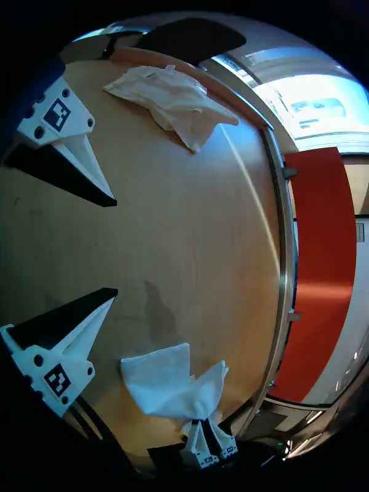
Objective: Fold towel
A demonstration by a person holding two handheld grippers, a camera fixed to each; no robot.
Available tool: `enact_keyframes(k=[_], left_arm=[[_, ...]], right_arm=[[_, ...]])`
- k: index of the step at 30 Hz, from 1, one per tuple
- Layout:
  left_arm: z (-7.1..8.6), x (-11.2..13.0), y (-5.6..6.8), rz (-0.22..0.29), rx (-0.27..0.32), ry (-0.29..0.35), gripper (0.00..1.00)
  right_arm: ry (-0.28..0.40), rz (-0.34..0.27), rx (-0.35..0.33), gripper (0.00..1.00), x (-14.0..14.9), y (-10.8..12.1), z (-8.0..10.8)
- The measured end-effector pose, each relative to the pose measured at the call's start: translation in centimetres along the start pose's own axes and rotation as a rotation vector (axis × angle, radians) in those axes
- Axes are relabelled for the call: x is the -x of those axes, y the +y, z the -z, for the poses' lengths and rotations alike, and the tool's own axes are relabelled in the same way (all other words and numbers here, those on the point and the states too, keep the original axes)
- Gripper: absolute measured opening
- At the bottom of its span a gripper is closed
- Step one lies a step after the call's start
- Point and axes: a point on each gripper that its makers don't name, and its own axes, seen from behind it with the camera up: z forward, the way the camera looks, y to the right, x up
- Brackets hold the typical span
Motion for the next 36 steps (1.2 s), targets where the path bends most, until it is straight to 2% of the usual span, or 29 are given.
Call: enact_keyframes(k=[3, 5, 9, 15, 26, 36], left_arm=[[-0.1, 0.1, 0.0, -0.001, 0.0, -0.003, 0.98], [-0.1, 0.1, -0.1, -0.003, 0.0, -0.004, 0.98], [-0.1, 0.2, 0.0, -0.005, 0.001, -0.005, 0.99], [-0.1, 0.2, 0.0, -0.005, 0.0, -0.006, 0.98], [0.0, 0.2, 0.1, -0.009, 0.001, -0.003, 0.98], [0.0, 0.1, 0.0, -0.016, 0.002, -0.002, 0.98]], right_arm=[[-0.011, 0.006, -0.009, 0.09, 0.3, -0.4, -0.2], [-0.019, 0.01, -0.011, 0.19, 0.6, -0.7, -0.3], [-0.03, 0.012, 0.002, 0.63, 1.1, -0.6, -0.2], [-0.039, 0.001, 0.001, 0.77, 1.7, -0.7, 0.2], [-0.059, -0.016, 0.025, 0.77, 3.6, -0.6, 0.4], [-0.103, -0.055, 0.048, 0.77, 7.2, -1.0, 0.1]])
